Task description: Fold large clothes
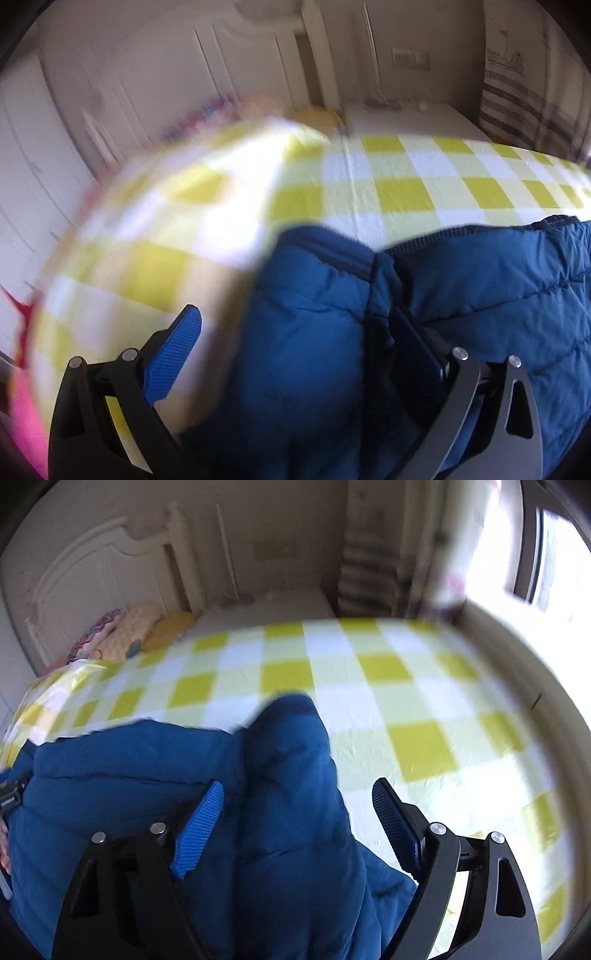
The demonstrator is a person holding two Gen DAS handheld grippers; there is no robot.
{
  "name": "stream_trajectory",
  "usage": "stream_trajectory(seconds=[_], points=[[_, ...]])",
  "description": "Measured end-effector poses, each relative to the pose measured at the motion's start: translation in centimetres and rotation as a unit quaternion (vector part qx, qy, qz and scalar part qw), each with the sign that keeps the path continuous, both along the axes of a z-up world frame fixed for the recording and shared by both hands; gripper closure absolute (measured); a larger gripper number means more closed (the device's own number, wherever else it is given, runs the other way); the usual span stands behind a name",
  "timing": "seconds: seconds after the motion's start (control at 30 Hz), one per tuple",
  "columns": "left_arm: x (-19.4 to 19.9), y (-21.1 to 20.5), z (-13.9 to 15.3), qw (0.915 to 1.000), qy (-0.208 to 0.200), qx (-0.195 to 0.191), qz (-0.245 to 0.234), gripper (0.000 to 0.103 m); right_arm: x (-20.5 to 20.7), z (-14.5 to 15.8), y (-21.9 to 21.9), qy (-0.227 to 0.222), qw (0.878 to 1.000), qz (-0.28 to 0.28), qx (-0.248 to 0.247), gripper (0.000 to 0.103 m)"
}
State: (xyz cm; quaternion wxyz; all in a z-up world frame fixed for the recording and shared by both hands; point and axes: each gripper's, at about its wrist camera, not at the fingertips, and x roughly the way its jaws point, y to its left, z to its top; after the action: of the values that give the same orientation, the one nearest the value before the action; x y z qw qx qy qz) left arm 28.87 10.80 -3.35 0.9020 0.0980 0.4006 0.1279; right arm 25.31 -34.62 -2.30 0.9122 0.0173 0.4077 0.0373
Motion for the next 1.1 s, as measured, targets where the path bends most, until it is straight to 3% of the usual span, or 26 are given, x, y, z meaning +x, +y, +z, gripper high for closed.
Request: stream_trajectory(seconds=[0.1,0.17,0.23,0.3,0.33,0.43,0.57,0.63,0.67,0.73,0.77,0.87,0.93,1.0,1.1], points=[[-3.6,-2.3,3.6,0.9969,-0.044,-0.046,-0.048,0.002,-4.2,3.1,3.8,-0.034,0.997,0.067,-0.02,0.015],[-6.1,-5.1,4.5,0.993,-0.054,-0.055,-0.089,0.002,-6.5,3.2,6.6,-0.037,0.992,0.115,-0.031,0.015],[-7.4,-7.6,3.4,0.991,-0.048,-0.036,-0.119,0.002,-8.5,1.4,9.5,-0.021,0.986,0.155,-0.051,0.015],[-6.9,-9.9,-0.9,0.9904,0.004,0.008,-0.138,0.002,-9.1,-2.3,11.5,0.011,0.98,0.171,-0.096,0.014],[-6.7,-10.0,-1.8,0.9904,0.004,-0.001,-0.138,0.002,-9.5,-2.7,11.3,-0.01,0.983,0.166,-0.081,0.013],[-6.0,-7.4,-1.3,0.9894,0.023,-0.077,-0.121,0.002,-9.5,-2.1,9.8,0.016,0.985,0.16,-0.062,0.013],[-9.7,-4.5,0.6,0.9932,-0.022,-0.06,-0.098,0.002,-12.0,-0.1,7.1,-0.017,0.987,0.144,-0.071,0.012],[-10.7,-2.2,-0.1,0.9965,-0.028,-0.038,-0.069,0.002,-12.6,-1.5,5.2,-0.007,0.988,0.134,-0.08,0.012],[-10.9,-0.7,-0.7,0.9972,-0.024,-0.047,-0.054,0.002,-12.4,-2.3,3.8,-0.001,0.989,0.136,-0.052,0.011],[-11.2,1.9,-1.1,0.9897,-0.024,-0.131,-0.053,0.002,-12.5,-3.0,1.4,0.003,0.992,0.122,0.022,0.011],[-11.4,2.6,-0.8,0.989,-0.031,-0.14,-0.036,0.002,-12.7,-2.7,1.3,0.003,0.994,0.112,0.017,0.011],[-12.9,1.7,0.9,0.9925,-0.039,-0.113,-0.023,0.003,-14.5,-0.7,2.5,-0.014,0.995,0.099,-0.011,0.011],[-15.3,-0.9,2.5,0.9887,-0.062,-0.115,-0.074,0.002,-16.5,0.5,4.5,-0.039,0.989,0.14,-0.017,0.011],[-17.5,-5.0,2.7,0.9883,-0.062,-0.077,-0.116,0.002,-18.4,0.7,6.9,-0.053,0.983,0.168,-0.042,0.01],[-18.7,-9.8,0.1,0.9852,-0.031,-0.026,-0.166,0.002,-19.8,-1.9,10.8,-0.056,0.971,0.204,-0.112,0.01]])
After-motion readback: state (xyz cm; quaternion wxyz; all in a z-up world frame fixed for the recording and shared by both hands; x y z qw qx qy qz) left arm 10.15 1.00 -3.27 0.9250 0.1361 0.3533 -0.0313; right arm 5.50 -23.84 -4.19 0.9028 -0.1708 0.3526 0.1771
